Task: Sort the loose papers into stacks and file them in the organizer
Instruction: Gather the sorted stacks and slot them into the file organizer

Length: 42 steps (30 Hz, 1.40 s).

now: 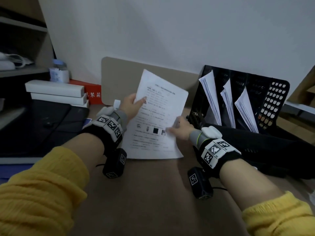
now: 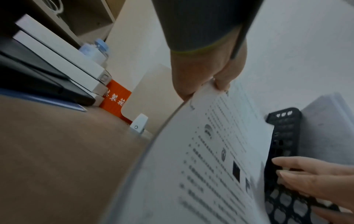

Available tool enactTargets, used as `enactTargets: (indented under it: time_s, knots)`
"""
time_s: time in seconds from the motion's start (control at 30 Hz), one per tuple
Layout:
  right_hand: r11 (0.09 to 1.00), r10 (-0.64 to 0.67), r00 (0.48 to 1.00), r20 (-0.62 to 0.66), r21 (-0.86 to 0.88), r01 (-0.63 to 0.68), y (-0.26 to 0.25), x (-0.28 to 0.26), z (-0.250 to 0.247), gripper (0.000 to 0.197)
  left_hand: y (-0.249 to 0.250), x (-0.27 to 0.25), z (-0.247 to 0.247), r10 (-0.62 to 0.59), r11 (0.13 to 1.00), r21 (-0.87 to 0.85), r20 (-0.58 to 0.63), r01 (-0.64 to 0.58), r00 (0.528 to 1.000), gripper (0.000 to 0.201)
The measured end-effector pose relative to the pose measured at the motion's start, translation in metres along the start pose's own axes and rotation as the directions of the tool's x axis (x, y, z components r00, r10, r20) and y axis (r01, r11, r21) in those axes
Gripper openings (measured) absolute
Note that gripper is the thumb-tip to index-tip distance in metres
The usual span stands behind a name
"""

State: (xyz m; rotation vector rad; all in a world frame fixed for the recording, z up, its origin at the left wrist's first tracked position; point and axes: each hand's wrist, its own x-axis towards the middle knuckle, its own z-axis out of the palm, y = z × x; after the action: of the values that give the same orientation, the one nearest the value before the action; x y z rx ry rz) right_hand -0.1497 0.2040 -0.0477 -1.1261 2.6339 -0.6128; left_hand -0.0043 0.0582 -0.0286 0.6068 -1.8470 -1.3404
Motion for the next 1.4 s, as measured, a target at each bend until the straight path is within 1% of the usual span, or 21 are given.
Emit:
enactTargets:
  time_s: [0.03, 0.07, 0.13, 0.17, 0.2, 0.27, 0.33, 0.4, 0.43, 0.47, 0.53, 0.6, 0.67, 0.77, 0.9, 0.97, 1.03, 1.1, 1.17, 1.27, 1.4]
  knots:
    - [0.994, 0.021, 0.999, -0.047, 0.104, -0.016, 0.000, 0.001, -0.002, 0.050, 0.005, -0.002, -0.005, 0.047, 0.998, -0.030, -0.024, -0.048, 0.999, 0.025]
    - [0.979, 0.042, 0.996, -0.085, 0.204, -0.024, -0.002, 0.003, -0.004, 0.063, 0.012, -0.004, -0.011, 0.074, 0.995, -0.068, -0.047, -0.077, 0.996, 0.025]
    - [0.916, 0.045, 0.988, -0.145, 0.400, 0.017, -0.010, 0.000, -0.009, 0.090, 0.026, -0.013, -0.020, 0.098, 0.982, -0.154, -0.075, -0.108, 0.992, 0.027]
    - [0.874, 0.025, 0.985, -0.172, 0.481, 0.061, -0.016, -0.004, -0.012, 0.096, 0.032, -0.017, -0.024, 0.111, 0.975, -0.182, -0.082, -0.124, 0.990, 0.028]
    - [0.827, 0.002, 0.979, -0.204, 0.551, 0.114, -0.018, -0.003, -0.016, 0.096, 0.037, -0.017, -0.026, 0.122, 0.970, -0.202, -0.083, -0.137, 0.989, 0.029]
    - [0.757, -0.025, 0.967, -0.255, 0.626, 0.185, -0.026, -0.009, -0.022, 0.082, 0.044, -0.024, -0.029, 0.150, 0.958, -0.232, -0.092, -0.167, 0.984, 0.030]
    - [0.720, -0.010, 0.946, -0.324, 0.654, 0.232, -0.030, -0.012, -0.026, 0.057, 0.048, -0.028, -0.028, 0.164, 0.945, -0.264, -0.128, -0.193, 0.978, 0.028]
    - [0.712, -0.003, 0.907, -0.421, 0.636, 0.297, -0.032, -0.015, -0.029, 0.025, 0.051, -0.030, -0.027, 0.180, 0.932, -0.282, -0.187, -0.228, 0.966, 0.028]
    - [0.708, 0.001, 0.889, -0.457, 0.629, 0.322, -0.034, -0.019, -0.030, 0.013, 0.052, -0.031, -0.026, 0.187, 0.926, -0.288, -0.213, -0.244, 0.959, 0.028]
    - [0.706, 0.003, 0.875, -0.485, 0.621, 0.341, -0.036, -0.023, -0.030, 0.008, 0.052, -0.032, -0.024, 0.194, 0.922, -0.287, -0.235, -0.258, 0.952, 0.027]
    - [0.713, -0.021, 0.853, -0.522, 0.590, 0.378, -0.040, -0.031, -0.029, 0.007, 0.053, -0.035, -0.020, 0.212, 0.920, -0.272, -0.257, -0.281, 0.943, 0.026]
    - [0.720, -0.060, 0.850, -0.523, 0.567, 0.400, -0.043, -0.039, -0.026, 0.010, 0.050, -0.037, -0.014, 0.233, 0.921, -0.254, -0.253, -0.297, 0.939, 0.024]
    - [0.689, -0.070, 0.871, -0.486, 0.608, 0.395, -0.043, -0.042, -0.020, 0.016, 0.045, -0.039, -0.010, 0.227, 0.926, -0.250, -0.224, -0.281, 0.948, 0.021]
    - [0.662, -0.057, 0.907, -0.418, 0.664, 0.348, -0.037, -0.043, -0.009, 0.022, 0.032, -0.038, -0.004, 0.138, 0.946, -0.273, -0.140, -0.173, 0.980, 0.022]
    - [0.679, -0.033, 0.956, -0.293, 0.695, 0.237, -0.030, -0.037, 0.004, 0.015, 0.008, -0.034, -0.003, 0.039, 0.976, -0.215, -0.001, -0.038, 0.999, 0.044]
    - [0.697, -0.041, 0.975, -0.219, 0.692, 0.185, -0.030, -0.038, 0.006, 0.015, 0.004, -0.035, -0.004, 0.026, 0.991, -0.132, 0.047, -0.020, 0.999, 0.043]
    - [0.713, -0.054, 0.987, -0.148, 0.687, 0.142, -0.028, -0.041, 0.008, 0.026, 0.000, -0.033, -0.007, 0.024, 0.999, -0.042, 0.014, -0.024, 1.000, 0.044]
    - [0.706, -0.074, 0.990, -0.118, 0.695, 0.136, -0.025, -0.045, 0.007, 0.033, -0.002, -0.033, -0.012, 0.035, 0.999, -0.027, -0.048, -0.036, 0.998, 0.045]
    - [0.703, -0.086, 0.985, -0.150, 0.691, 0.167, -0.019, -0.047, 0.005, 0.031, 0.000, -0.030, -0.015, 0.049, 0.996, -0.077, -0.085, -0.055, 0.995, 0.044]
    - [0.664, -0.071, 0.960, -0.270, 0.706, 0.247, -0.012, -0.052, -0.004, 0.026, 0.018, -0.028, -0.012, 0.097, 0.984, -0.143, -0.099, -0.110, 0.990, 0.034]
    - [0.573, -0.068, 0.907, -0.416, 0.728, 0.377, -0.008, -0.061, -0.025, 0.025, 0.050, -0.025, 0.002, 0.129, 0.951, -0.265, -0.135, -0.162, 0.982, 0.043]
